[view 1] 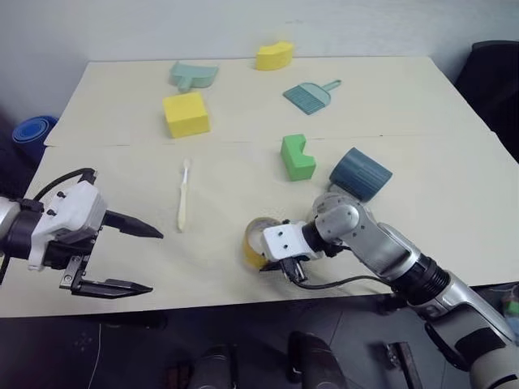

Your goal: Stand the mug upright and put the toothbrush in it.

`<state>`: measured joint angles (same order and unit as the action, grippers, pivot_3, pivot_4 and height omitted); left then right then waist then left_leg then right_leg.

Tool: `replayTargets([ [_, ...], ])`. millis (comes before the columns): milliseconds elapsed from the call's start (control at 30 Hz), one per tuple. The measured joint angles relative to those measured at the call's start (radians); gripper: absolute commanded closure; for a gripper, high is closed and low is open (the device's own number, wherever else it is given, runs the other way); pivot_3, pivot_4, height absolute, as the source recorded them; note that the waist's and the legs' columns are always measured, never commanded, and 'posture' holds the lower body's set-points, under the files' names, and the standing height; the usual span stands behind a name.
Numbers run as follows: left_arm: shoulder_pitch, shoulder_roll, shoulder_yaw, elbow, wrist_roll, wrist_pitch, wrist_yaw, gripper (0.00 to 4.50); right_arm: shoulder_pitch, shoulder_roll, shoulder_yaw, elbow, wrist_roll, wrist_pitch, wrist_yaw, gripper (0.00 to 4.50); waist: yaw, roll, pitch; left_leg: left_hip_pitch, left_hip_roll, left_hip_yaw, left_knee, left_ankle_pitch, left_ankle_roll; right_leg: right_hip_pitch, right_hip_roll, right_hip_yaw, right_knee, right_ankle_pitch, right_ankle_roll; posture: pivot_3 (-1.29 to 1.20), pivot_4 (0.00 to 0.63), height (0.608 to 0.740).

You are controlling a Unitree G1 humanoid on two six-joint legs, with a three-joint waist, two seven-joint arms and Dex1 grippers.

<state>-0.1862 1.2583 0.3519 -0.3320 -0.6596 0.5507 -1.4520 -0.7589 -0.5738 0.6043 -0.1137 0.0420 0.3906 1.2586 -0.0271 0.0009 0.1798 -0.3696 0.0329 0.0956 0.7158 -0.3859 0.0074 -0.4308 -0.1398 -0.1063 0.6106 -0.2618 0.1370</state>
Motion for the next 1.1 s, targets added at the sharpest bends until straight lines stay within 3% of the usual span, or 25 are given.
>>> replayTargets([
  [167, -0.103, -0.024, -0.105, 0.055, 0.009, -0.031, -0.014, 0.00, 0.003, 0.013, -0.018, -0.016, 0.004, 0.010, -0.005, 4.49, -0.002, 0.000, 0.000, 0.000, 0.000, 0.000, -0.001, 0.000, 0.000, -0.001, 0.000, 0.000, 0.000, 0.000, 0.000, 0.00, 0.150, 0.740],
  [400, -0.364, -0.169, -0.277, 0.112, 0.005, -0.011, -0.020, 0.00, -0.099, 0.035, -0.141, -0.059, 0.043, 0.036, -0.044, 4.49, 0.001, 0.000, 0.000, -0.001, 0.000, 0.000, 0.001, 0.000, 0.000, -0.001, 0.000, 0.000, 0.001, 0.000, 0.000, 0.00, 0.150, 0.740],
  [467, -0.457, -0.245, -0.323, 0.110, -0.030, 0.043, -0.003, 0.00, -0.167, -0.085, -0.296, -0.120, 0.071, 0.100, -0.065, 4.49, 0.009, 0.000, 0.000, -0.002, 0.000, -0.003, 0.001, 0.000, 0.000, 0.000, 0.000, -0.002, 0.001, 0.000, 0.000, 0.00, 0.150, 0.740],
  [567, -0.500, -0.282, -0.326, 0.110, -0.066, 0.093, 0.021, 0.00, -0.155, -0.237, -0.455, -0.117, 0.084, 0.162, -0.073, 4.49, 0.014, -0.001, 0.000, -0.001, 0.000, -0.003, 0.000, 0.000, 0.000, 0.000, 0.000, -0.002, 0.000, 0.000, 0.000, 0.00, 0.150, 0.740],
  [633, -0.515, -0.310, -0.327, 0.098, -0.090, 0.116, 0.037, 0.00, -0.021, -0.406, -0.613, -0.079, 0.097, 0.179, -0.065, 4.49, 0.029, -0.001, 0.000, -0.002, 0.000, -0.003, -0.001, 0.000, 0.001, 0.001, 0.000, -0.003, -0.002, 0.000, 0.000, 0.00, 0.150, 0.740],
  [733, -0.505, -0.312, -0.319, 0.095, -0.095, 0.129, 0.046, 0.00, 0.206, -0.529, -0.806, 0.054, 0.074, 0.177, -0.083, 4.49, 0.039, -0.002, 0.000, -0.001, -0.001, 0.000, -0.001, -0.001, 0.002, 0.002, 0.000, -0.002, -0.004, 0.000, 0.001, 0.00, 0.150, 0.740],
  [867, -0.502, -0.320, -0.322, 0.073, -0.099, 0.129, 0.049, 0.00, 0.467, -0.537, -0.952, 0.082, 0.071, 0.129, -0.107, 4.49, 0.028, -0.002, 0.000, 0.002, 0.000, 0.002, 0.000, 0.000, 0.002, 0.003, 0.000, 0.000, -0.002, 0.000, 0.001, 0.00, 0.150, 0.740],
  [933, -0.486, -0.321, -0.323, 0.071, -0.096, 0.123, 0.044, 0.00, 0.588, -0.479, -1.011, 0.134, 0.070, 0.130, -0.146, 4.49, 0.022, -0.001, 0.000, 0.003, 0.000, 0.005, 0.001, 0.000, 0.002, 0.003, 0.000, 0.002, -0.002, 0.000, 0.001, 0.00, 0.150, 0.740],
  [1100, -0.485, -0.339, -0.343, 0.073, -0.077, 0.107, 0.041, 0.00, 0.643, -0.392, -1.014, 0.215, 0.074, 0.111, -0.261, 2.98, 0.020, 0.000, 0.000, 0.003, 0.000, 0.006, 0.001, 0.001, 0.002, 0.003, 0.000, 0.004, -0.002, 0.000, 0.001, 0.00, 0.150, 0.740],
])
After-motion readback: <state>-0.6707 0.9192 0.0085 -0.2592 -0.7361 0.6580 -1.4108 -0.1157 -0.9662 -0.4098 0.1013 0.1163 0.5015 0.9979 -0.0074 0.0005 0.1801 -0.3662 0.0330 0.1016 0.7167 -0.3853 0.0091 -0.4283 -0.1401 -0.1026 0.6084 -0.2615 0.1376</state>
